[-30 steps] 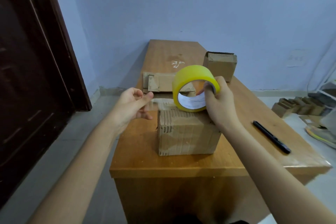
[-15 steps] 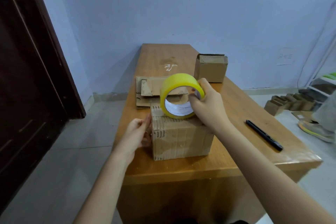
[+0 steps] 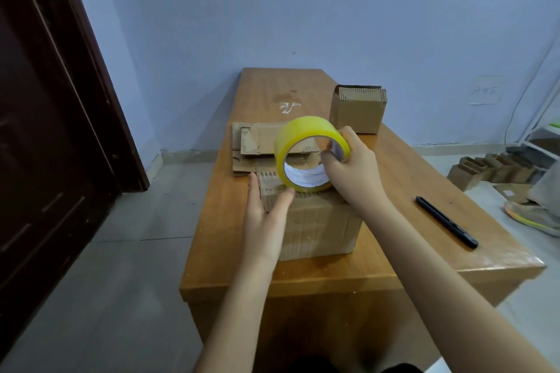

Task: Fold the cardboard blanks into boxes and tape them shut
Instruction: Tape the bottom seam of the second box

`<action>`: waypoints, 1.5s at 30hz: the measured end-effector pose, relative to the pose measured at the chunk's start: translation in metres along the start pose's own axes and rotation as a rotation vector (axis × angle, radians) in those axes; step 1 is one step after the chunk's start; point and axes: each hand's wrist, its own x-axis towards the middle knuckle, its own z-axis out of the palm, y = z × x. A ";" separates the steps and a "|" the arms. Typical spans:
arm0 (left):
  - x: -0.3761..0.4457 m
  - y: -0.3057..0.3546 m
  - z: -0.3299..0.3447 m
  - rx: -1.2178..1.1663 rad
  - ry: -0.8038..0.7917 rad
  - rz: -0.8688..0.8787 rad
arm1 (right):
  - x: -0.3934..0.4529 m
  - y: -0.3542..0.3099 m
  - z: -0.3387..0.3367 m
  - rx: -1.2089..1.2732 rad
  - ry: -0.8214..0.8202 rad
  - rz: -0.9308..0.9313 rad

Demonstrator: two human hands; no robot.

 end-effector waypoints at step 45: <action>0.001 0.008 -0.012 1.432 -0.022 0.549 | 0.016 0.012 -0.040 0.046 -0.200 -0.035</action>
